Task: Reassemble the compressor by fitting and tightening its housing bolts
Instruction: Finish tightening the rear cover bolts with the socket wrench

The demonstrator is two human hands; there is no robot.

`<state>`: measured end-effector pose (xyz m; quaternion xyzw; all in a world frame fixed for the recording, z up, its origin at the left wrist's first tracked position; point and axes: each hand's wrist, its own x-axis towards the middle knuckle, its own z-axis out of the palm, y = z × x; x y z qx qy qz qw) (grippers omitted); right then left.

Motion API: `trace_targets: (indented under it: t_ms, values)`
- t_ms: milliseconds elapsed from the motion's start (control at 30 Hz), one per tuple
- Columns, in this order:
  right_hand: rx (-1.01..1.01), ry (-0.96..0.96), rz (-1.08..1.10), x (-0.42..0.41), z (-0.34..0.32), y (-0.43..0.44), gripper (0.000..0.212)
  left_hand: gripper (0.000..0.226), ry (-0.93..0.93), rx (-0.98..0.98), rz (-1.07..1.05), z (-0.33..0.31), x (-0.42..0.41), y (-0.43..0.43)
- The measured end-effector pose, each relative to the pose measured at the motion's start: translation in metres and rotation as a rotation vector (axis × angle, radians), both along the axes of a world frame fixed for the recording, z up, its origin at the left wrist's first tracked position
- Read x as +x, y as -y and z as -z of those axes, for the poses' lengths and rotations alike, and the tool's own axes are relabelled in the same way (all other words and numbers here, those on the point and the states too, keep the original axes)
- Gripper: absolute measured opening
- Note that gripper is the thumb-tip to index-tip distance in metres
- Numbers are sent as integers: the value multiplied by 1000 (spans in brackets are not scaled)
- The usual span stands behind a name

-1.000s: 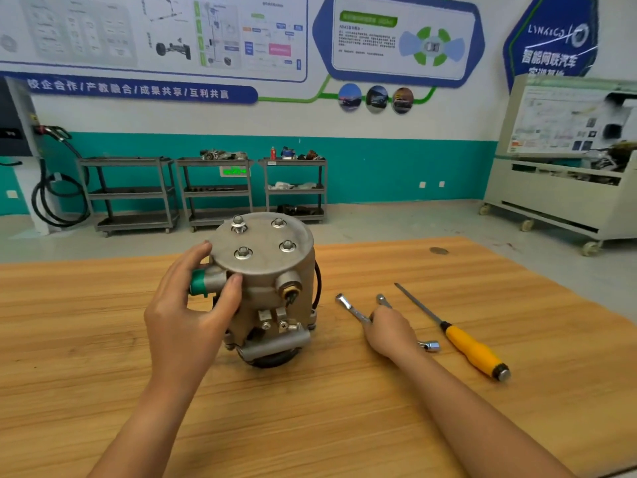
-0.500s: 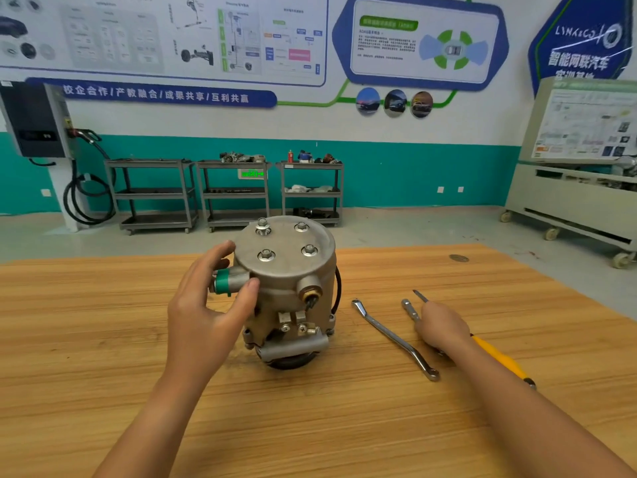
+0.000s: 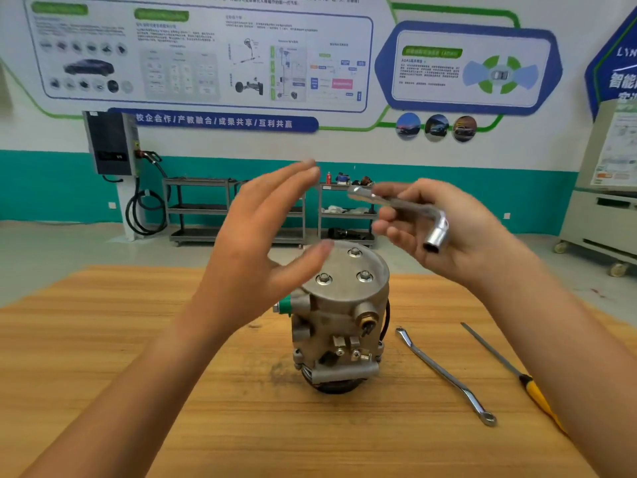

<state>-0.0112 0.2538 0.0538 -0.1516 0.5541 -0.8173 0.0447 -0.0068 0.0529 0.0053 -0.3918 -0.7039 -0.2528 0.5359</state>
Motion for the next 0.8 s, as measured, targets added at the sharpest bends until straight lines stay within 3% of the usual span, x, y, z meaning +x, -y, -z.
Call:
trace_targets:
  t_ms: [100,200,300,400,467,600,700,800]
  values:
    - [43,-82,-133,-1,-17,40,27,61,12,-138,58,-38,3,-20]
    - [77,-192,-222,-6,-30,57,25,34,183,-1,205,-61,-3,-32]
    - [307,-359,-137,-16,-39,49,27,13,415,249,462,-80,-14,-34]
    - [651,-566,66,-27,-34,41,23,19,701,545,665,-95,-27,-39]
    - [779,-650,203,-34,-26,41,15,15,791,687,704,-99,-34,-44]
    - [815,-665,275,-47,-12,45,8,29,877,753,641,-99,-44,-51]
    - [904,-755,364,-50,-5,50,13,43,984,856,750,-94,-49,-50]
    - [891,-829,423,-50,-1,53,8,46,955,884,824,-92,-54,-48]
